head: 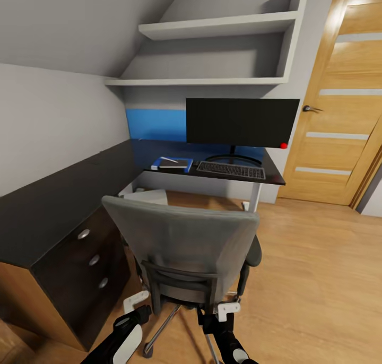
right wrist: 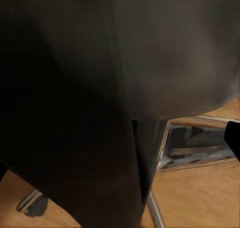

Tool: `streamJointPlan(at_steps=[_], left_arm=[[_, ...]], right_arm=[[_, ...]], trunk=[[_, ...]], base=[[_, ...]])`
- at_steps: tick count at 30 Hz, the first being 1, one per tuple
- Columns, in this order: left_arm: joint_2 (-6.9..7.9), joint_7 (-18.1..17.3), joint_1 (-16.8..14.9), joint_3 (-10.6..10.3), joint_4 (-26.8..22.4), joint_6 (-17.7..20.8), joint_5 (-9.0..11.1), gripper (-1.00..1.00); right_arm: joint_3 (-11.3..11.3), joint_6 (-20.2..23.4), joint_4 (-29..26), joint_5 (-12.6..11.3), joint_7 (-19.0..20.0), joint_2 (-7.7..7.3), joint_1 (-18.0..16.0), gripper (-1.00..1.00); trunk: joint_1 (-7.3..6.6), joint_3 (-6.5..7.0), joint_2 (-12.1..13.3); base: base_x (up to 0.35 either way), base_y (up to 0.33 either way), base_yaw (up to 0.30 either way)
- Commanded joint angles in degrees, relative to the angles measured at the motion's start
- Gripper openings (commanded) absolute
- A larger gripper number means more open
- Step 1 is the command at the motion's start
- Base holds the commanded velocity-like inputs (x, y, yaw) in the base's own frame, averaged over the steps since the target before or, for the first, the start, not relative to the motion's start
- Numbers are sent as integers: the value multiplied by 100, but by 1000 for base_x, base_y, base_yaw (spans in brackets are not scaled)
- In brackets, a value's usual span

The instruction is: In the bedroom, organize the workspace by keeping the computer under the desk, ensuring the monitor is on the desk, placing the keyboard on the desk next to the monitor, placing the mouse on the desk next to the keyboard, moving the folder from the swivel chair onto the desk next to the mouse, stacking the notebook on top of the folder with the pen on top of the notebook, and positioning the swivel chair next to the desk.

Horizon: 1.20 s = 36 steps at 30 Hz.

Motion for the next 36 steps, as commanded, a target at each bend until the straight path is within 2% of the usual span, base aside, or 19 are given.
streamJointPlan(at_steps=[1,18,36], left_arm=[[2,41,-3,-34,-11,19,25,100],[5,41,-3,-34,-9,10,25,100],[-3,41,-3,-34,-9,10,25,100]], right_arm=[[14,-28,21,-31,-49,-2,-10,100],[19,-46,107,-24,-49,-2,-12,100],[19,-46,109,-24,-49,-2,-12,100]], trunk=[[3,-4,-2],[3,-4,-2],[3,-4,-2]], base=[[322,0,0],[322,-5,0],[289,-104,0]])
